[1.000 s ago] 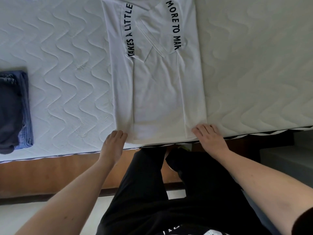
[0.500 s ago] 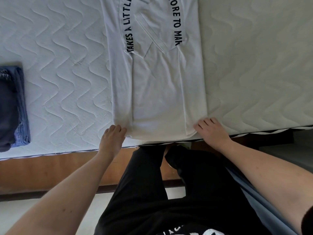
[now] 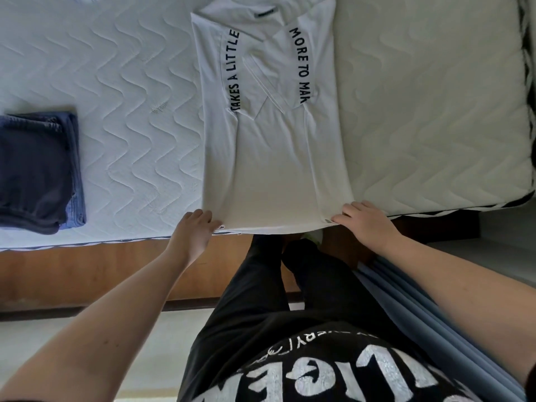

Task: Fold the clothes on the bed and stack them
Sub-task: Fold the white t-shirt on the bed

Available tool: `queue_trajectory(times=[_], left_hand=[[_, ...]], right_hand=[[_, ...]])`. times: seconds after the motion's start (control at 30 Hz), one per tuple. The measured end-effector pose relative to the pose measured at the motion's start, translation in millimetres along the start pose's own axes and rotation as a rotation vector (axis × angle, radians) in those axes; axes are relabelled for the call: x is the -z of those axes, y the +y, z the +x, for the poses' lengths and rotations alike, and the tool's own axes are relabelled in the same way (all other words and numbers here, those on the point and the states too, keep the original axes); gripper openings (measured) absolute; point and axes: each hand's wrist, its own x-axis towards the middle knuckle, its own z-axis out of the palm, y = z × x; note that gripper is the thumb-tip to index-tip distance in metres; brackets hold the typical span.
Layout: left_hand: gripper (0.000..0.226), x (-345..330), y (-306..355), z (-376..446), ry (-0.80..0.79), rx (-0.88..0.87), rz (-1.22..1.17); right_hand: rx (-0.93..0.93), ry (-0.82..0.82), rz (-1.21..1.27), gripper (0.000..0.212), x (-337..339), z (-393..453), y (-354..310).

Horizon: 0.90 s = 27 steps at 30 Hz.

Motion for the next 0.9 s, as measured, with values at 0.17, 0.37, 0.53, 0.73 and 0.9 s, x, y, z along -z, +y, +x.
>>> queue_trajectory(times=[0.17,0.37,0.53,0.73,0.9], left_hand=[[0.035,22,14,-15,-0.059,-0.091,0.001],[0.038,45,25,-26,-0.358,-0.023,-0.156],[0.053,72,20,-11,-0.254,0.0,-0.197],[0.031,95,-6,28,-0.246,-0.041,-0.247],[0.027,109,-37,56,-0.214,-0.081,-0.284]], right_hand=[[0.004,-0.006,0.009,0.016,17,-26,-11],[-0.04,-0.134,0.171,0.019,39,-44,-20],[-0.12,-0.138,0.16,0.041,66,-24,-14],[-0.004,-0.045,0.164,0.024,97,17,-4],[-0.007,0.014,0.137,0.019,108,45,10]])
